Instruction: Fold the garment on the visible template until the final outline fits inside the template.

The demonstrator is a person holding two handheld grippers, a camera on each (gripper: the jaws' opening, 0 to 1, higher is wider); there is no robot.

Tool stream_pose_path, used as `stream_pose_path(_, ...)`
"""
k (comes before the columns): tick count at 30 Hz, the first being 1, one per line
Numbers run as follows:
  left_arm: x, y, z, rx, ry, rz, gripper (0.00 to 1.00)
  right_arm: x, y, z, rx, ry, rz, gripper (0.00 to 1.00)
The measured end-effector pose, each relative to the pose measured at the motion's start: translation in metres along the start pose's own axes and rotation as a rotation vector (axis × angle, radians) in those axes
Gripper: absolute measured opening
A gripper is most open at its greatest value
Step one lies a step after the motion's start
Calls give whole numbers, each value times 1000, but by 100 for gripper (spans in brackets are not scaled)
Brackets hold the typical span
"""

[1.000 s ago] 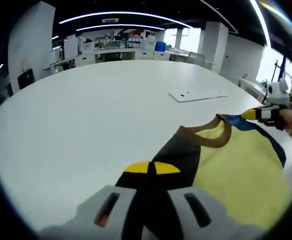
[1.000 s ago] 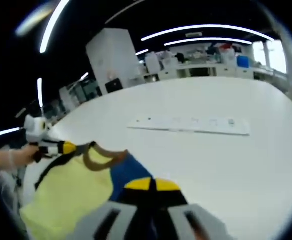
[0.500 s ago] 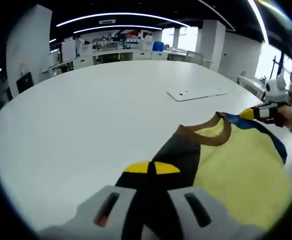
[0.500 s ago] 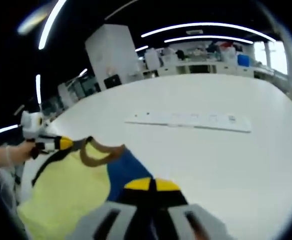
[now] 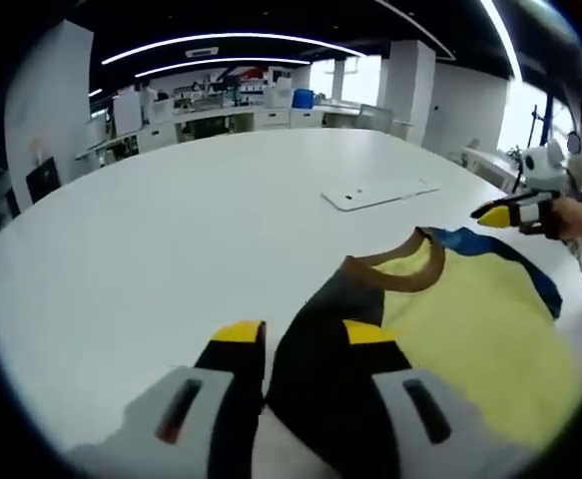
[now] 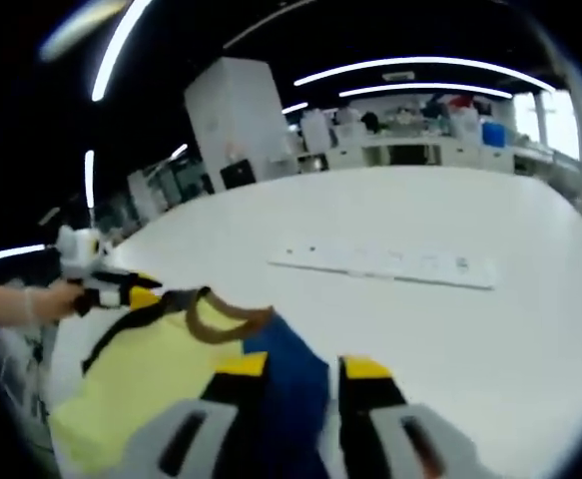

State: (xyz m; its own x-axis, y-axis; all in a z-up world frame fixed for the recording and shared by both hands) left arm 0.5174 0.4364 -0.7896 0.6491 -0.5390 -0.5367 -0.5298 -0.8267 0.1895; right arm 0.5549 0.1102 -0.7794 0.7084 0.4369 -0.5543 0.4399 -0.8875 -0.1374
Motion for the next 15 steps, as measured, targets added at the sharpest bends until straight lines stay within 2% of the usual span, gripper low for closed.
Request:
stream_pose_path(2,-5,5,-3,7,2,4,48,-6,-3,0,-7,4,-15,41)
stream_pose_path(4,-9,5,-5,24,1,29,55,-12,-6,2,-11,8,-28,49)
stream_pose_path(7,-24,23,-6,34,12,70,67,-26,-13,3,-26,19,-39,61)
stream_pose_path(11,-33,33,-8,52,8,135,87,-43,-22,9,-31,17,-46,81)
stream_pose_path(14,-42,41,-7,67,11,166,95,-51,-25,13,-34,10,-47,92)
stream_pose_path(15,-47,50,-8,73,12,174,97,-55,-26,15,-34,3,-46,94)
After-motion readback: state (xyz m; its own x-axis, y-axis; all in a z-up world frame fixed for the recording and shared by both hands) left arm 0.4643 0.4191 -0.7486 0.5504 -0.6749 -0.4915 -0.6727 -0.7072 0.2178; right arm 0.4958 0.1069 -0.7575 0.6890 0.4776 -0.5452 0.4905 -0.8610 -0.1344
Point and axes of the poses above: the point that each gripper's makers call its tool centre point, and the gripper's own axes: x roughly forward along the fingers, y roughly to its right, z roughly out of its underside, the point moved 5 cm from there along -x, roughly backward along the fingers, and after that the axes turned 12 degrees about z, right-handed, at the moved point
